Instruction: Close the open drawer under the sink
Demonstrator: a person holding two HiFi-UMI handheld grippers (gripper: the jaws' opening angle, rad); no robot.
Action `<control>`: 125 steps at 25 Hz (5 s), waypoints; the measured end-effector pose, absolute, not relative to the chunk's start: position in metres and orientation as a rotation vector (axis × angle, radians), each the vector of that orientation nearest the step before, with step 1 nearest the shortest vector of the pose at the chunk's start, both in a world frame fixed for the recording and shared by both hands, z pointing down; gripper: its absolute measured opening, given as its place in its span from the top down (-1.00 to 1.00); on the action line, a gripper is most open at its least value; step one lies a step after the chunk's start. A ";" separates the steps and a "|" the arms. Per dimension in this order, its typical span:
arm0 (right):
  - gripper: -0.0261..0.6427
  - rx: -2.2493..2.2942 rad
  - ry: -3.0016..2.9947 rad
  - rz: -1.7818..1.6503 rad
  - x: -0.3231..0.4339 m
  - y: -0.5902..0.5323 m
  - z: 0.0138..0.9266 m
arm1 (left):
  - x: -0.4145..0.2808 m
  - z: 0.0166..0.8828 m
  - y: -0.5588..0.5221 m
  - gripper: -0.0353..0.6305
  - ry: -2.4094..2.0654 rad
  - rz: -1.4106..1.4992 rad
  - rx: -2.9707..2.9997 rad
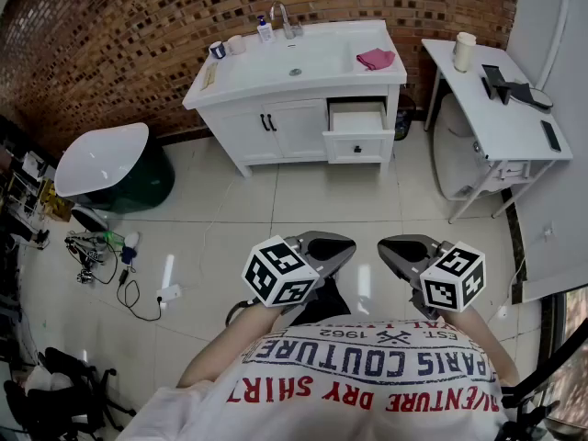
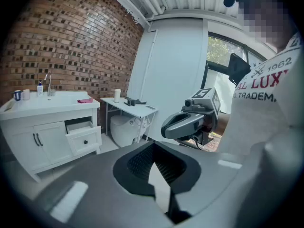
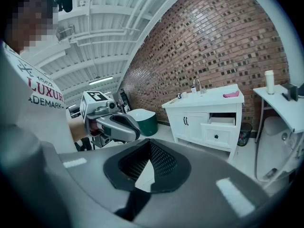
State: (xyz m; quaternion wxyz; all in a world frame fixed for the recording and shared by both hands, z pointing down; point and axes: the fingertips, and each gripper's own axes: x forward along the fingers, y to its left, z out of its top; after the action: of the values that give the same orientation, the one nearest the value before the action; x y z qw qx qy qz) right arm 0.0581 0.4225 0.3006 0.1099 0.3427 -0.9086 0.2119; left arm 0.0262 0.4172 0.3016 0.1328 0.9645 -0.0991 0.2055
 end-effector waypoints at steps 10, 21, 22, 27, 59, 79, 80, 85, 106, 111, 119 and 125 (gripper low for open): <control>0.90 1.027 -2.635 0.688 0.033 0.276 0.315 | 0.004 0.320 0.268 0.94 -0.271 0.575 2.748; 0.90 1.081 -2.548 0.799 -0.005 0.081 0.315 | -0.019 0.320 0.074 0.95 -0.165 0.598 2.694; 0.90 1.085 -2.541 0.808 -0.007 0.069 0.315 | -0.020 0.320 0.062 0.95 -0.149 0.602 2.696; 0.90 1.119 -2.487 0.833 -0.007 0.031 0.317 | -0.025 0.325 0.018 0.94 -0.101 0.595 2.666; 0.90 1.356 -1.939 1.014 0.149 -0.067 0.602 | -0.002 0.399 -0.062 0.95 -0.258 0.624 2.472; 0.90 1.496 -1.900 1.154 0.171 -0.124 0.653 | 0.007 0.438 -0.079 0.95 -0.337 0.638 2.366; 0.90 1.499 -1.902 1.161 0.172 -0.129 0.653 | 0.007 0.438 -0.080 0.95 -0.343 0.635 2.362; 0.90 1.496 -1.925 1.121 0.180 -0.165 0.648 | 0.008 0.433 -0.089 0.95 -0.373 0.611 2.358; 0.90 1.586 -1.924 1.110 0.207 -0.290 0.639 | -0.003 0.453 -0.091 0.95 -0.441 0.641 2.305; 0.90 1.575 -1.921 1.101 0.208 -0.294 0.638 | -0.006 0.454 -0.091 0.95 -0.436 0.644 2.297; 0.90 1.577 -1.933 1.059 0.207 -0.297 0.630 | -0.015 0.449 -0.088 0.95 -0.442 0.636 2.320; 0.90 1.369 -2.216 1.073 0.160 -0.242 0.554 | -0.019 0.427 -0.081 0.95 -0.414 0.605 2.373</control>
State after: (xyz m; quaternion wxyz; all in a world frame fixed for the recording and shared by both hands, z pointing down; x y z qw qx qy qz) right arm 0.1600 -0.2423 0.5542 0.1613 0.4796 -0.7764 0.3757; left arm -0.0188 -0.0812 0.4272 0.3232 0.9042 -0.1577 0.2306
